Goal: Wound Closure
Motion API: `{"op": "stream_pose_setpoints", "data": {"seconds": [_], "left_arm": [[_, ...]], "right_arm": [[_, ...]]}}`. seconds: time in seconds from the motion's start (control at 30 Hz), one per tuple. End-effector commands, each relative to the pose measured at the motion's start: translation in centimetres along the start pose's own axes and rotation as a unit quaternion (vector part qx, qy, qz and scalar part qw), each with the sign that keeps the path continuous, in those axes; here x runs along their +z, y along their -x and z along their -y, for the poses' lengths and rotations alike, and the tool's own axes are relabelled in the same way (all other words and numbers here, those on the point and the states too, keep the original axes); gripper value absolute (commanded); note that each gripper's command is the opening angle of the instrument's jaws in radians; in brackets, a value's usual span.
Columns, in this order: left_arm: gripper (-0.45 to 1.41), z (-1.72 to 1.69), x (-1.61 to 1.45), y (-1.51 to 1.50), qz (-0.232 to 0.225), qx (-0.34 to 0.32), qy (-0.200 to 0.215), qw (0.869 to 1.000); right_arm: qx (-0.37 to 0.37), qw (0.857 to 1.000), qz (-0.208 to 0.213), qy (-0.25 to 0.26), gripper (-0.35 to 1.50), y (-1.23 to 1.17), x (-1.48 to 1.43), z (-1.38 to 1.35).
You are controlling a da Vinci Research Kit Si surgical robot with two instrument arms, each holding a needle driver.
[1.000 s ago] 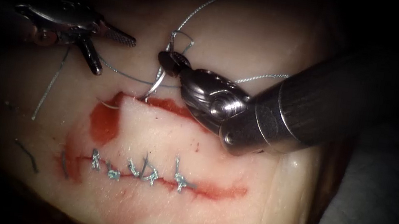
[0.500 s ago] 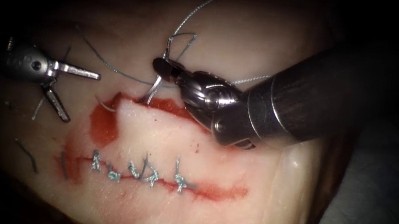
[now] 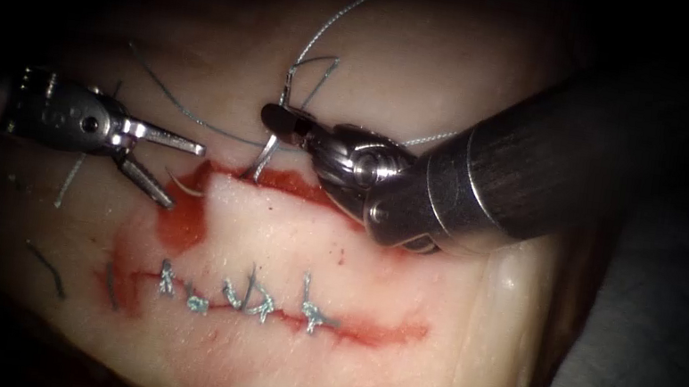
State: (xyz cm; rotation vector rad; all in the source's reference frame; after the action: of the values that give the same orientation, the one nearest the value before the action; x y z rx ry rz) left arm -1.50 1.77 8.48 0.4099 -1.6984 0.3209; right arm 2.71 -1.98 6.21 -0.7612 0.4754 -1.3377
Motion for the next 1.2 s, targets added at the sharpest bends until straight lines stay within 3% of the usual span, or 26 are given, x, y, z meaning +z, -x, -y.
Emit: {"op": "stream_pose_setpoints", "data": {"seconds": [0.03, 0.13, 0.17, 0.2, 0.27, 0.3, 0.37, 0.43, 0.47, 0.5, 0.53, 0.6, 0.63, 0.7, 0.77, 0.8, 0.83, 0.9, 0.93, 1.0, 1.03, 1.07, 1.1, 1.13, 1.17, 1.2], "left_arm": [[0.16, -0.04, 0.05, -0.07, 0.001, 0.001, -0.004, 1.0], [0.14, -0.03, 0.09, -0.07, 0.006, 0.002, -0.009, 1.0], [-0.03, -0.02, 0.11, -0.06, 0.012, 0.002, -0.009, 1.0], [-0.03, -0.01, 0.12, -0.06, 0.013, 0.002, -0.008, 1.0], [0.21, -0.02, 0.15, -0.08, 0.014, 0.006, -0.008, 1.0], [0.14, -0.02, 0.16, -0.09, 0.015, 0.001, -0.011, 1.0], [-0.45, -0.01, 0.17, -0.1, 0.021, -0.013, -0.019, 1.0], [-0.45, -0.02, 0.17, -0.11, 0.028, -0.024, -0.021, 0.999], [-0.45, -0.03, 0.16, -0.11, 0.034, -0.089, -0.011, 0.995], [-0.45, -0.04, 0.14, -0.12, 0.044, -0.145, -0.008, 0.988], [-0.45, -0.04, 0.13, -0.13, 0.048, -0.144, -0.007, 0.988], [-0.45, -0.04, 0.13, -0.15, 0.066, -0.169, -0.004, 0.983], [-0.45, -0.03, 0.13, -0.16, 0.081, -0.26, -0.004, 0.962], [-0.45, -0.04, 0.15, -0.17, 0.098, -0.374, -0.003, 0.922], [-0.45, -0.06, 0.15, -0.17, 0.128, -0.483, 0.002, 0.866], [-0.45, -0.09, 0.14, -0.16, 0.156, -0.533, 0.009, 0.831], [-0.45, -0.12, 0.13, -0.14, 0.171, -0.56, 0.009, 0.811], [-0.45, -0.17, 0.11, -0.11, 0.209, -0.637, 0.012, 0.742], [-0.45, -0.23, 0.08, -0.07, 0.254, -0.71, 0.007, 0.656], [-0.45, -0.29, 0.04, -0.04, 0.293, -0.737, 0.0, 0.609], [-0.45, -0.34, 0.0, 0.0, 0.324, -0.769, 0.001, 0.552], [-0.45, -0.37, -0.02, 0.01, 0.33, -0.771, 0.008, 0.544], [-0.45, -0.4, -0.08, 0.04, 0.343, -0.785, 0.014, 0.515], [-0.45, -0.41, -0.11, 0.06, 0.346, -0.792, 0.018, 0.503], [-0.45, -0.42, -0.17, 0.09, 0.351, -0.805, 0.017, 0.478], [-0.45, -0.43, -0.25, 0.14, 0.362, -0.82, 0.019, 0.443]], "right_arm": [[0.0, 1.0, 0.001, 0.002, -0.35, -0.02, 0.09, -0.04], [0.0, 1.0, 0.001, 0.002, -0.35, -0.01, 0.09, -0.04], [0.0, 1.0, 0.002, 0.001, -0.35, -0.01, 0.09, -0.04], [0.0, 1.0, 0.002, 0.001, -0.35, -0.01, 0.09, -0.04], [0.0, 1.0, 0.002, 0.001, -0.35, -0.01, 0.09, -0.04], [0.0, 1.0, 0.002, 0.001, -0.35, -0.01, 0.09, -0.05], [0.001, 1.0, 0.002, 0.001, -0.35, -0.01, 0.09, -0.05], [0.001, 1.0, 0.001, 0.0, -0.35, -0.01, 0.09, -0.05], [-0.011, 1.0, 0.006, 0.001, -0.35, 0.0, 0.09, -0.05], [-0.029, 1.0, 0.009, -0.003, 0.21, -0.02, 0.09, -0.06], [-0.044, 0.999, 0.009, -0.003, 0.62, -0.02, 0.08, -0.06], [-0.082, 0.997, 0.011, 0.0, 1.21, -0.03, 0.07, -0.08], [-0.143, 0.99, 0.018, 0.007, 1.38, -0.03, 0.05, -0.1], [-0.194, 0.98, 0.032, 0.018, 1.43, -0.01, 0.03, -0.12], [-0.247, 0.967, 0.048, 0.028, 1.45, 0.01, 0.0, -0.14], [-0.278, 0.958, 0.065, 0.037, 1.45, 0.02, -0.05, -0.15], [-0.297, 0.951, 0.07, 0.04, 1.45, 0.02, -0.07, -0.16], [-0.331, 0.939, 0.081, 0.042, 1.45, 0.04, -0.13, -0.18], [-0.349, 0.932, 0.084, 0.04, 1.43, 0.07, -0.17, -0.23], [-0.361, 0.928, 0.082, 0.038, 1.43, 0.12, -0.19, -0.28], [-0.376, 0.922, 0.082, 0.035, 1.43, 0.17, -0.22, -0.33], [-0.382, 0.92, 0.084, 0.036, 1.43, 0.2, -0.23, -0.35], [-0.389, 0.916, 0.094, 0.04, 1.43, 0.25, -0.27, -0.4], [-0.392, 0.914, 0.099, 0.043, 1.43, 0.27, -0.3, -0.42], [-0.391, 0.913, 0.108, 0.048, 1.41, 0.31, -0.33, -0.45], [-0.4, 0.907, 0.12, 0.053, 1.41, 0.37, -0.38, -0.49]]}}
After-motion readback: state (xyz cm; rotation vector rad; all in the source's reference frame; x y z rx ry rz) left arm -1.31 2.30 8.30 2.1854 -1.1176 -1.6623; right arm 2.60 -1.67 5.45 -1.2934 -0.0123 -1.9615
